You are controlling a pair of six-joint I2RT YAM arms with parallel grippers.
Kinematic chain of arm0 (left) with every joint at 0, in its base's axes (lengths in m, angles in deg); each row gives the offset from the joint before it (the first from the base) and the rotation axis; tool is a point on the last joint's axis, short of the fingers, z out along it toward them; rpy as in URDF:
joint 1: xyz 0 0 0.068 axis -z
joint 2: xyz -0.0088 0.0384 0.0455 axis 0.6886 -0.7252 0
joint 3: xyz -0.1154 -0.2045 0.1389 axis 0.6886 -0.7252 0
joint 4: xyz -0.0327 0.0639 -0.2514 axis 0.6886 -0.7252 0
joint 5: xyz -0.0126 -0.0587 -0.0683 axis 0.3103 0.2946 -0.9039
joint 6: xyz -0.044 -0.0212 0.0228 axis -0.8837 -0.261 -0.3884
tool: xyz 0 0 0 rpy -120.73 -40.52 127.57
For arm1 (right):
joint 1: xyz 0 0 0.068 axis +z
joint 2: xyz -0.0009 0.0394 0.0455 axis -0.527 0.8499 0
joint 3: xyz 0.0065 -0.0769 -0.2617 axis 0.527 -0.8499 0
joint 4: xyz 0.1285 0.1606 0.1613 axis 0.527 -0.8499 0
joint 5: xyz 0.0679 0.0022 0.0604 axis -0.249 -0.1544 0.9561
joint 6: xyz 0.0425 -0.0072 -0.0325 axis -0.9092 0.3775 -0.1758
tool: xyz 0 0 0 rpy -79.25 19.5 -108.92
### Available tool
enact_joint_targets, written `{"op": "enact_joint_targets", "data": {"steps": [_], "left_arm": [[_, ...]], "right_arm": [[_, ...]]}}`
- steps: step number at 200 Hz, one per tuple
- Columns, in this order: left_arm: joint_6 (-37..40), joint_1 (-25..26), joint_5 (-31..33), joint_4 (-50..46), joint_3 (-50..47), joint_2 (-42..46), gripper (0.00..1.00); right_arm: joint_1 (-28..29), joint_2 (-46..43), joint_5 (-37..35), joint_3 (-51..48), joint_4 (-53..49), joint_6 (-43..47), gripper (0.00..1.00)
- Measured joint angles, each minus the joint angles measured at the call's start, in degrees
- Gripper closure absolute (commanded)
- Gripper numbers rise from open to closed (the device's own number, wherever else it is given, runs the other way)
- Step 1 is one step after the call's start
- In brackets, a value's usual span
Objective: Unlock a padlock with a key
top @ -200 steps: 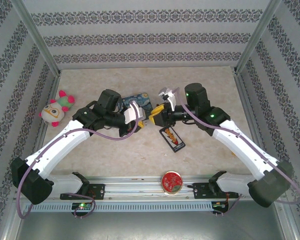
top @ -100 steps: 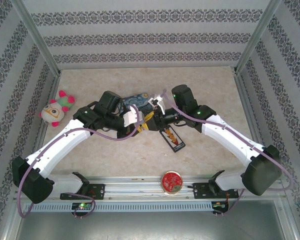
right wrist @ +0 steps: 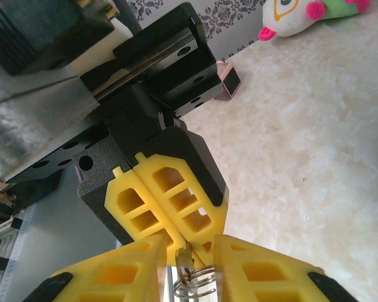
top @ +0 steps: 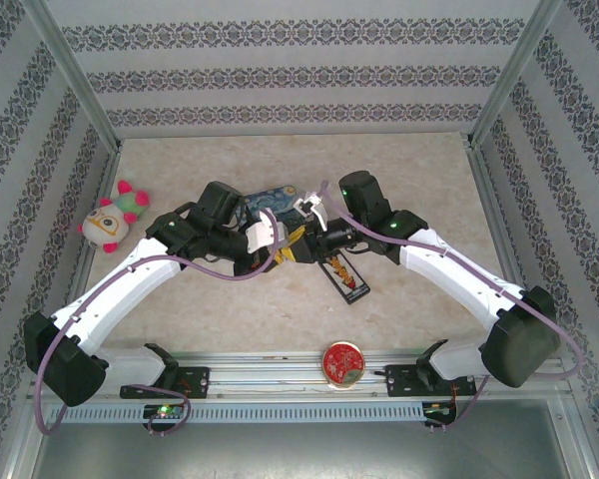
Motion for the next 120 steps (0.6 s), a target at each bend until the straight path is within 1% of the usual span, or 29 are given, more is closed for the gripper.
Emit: {"op": "enact_joint_targets", "data": {"steps": [47, 53, 79, 86, 120], "left_arm": [[0.02, 0.0, 0.02, 0.0, 0.0, 0.0, 1.0], [0.0, 0.0, 0.04, 0.0, -0.02, 0.0, 1.0], [-0.02, 0.0, 0.31, -0.22, -0.02, 0.0, 1.0], [-0.04, 0.0, 0.5, -0.31, -0.02, 0.0, 1.0], [-0.52, 0.0, 0.92, -0.17, -0.33, 0.33, 1.0]], "right_arm": [[0.0, 0.09, 0.02, -0.35, -0.13, 0.13, 0.79], [0.0, 0.11, 0.04, -0.42, -0.09, 0.13, 0.81], [-0.04, 0.09, 0.87, -0.72, 0.44, 0.66, 0.98], [-0.11, 0.09, 1.01, -0.79, 0.46, 0.7, 1.0], [-0.39, 0.09, 1.51, -1.55, 1.36, 0.74, 1.0]]}}
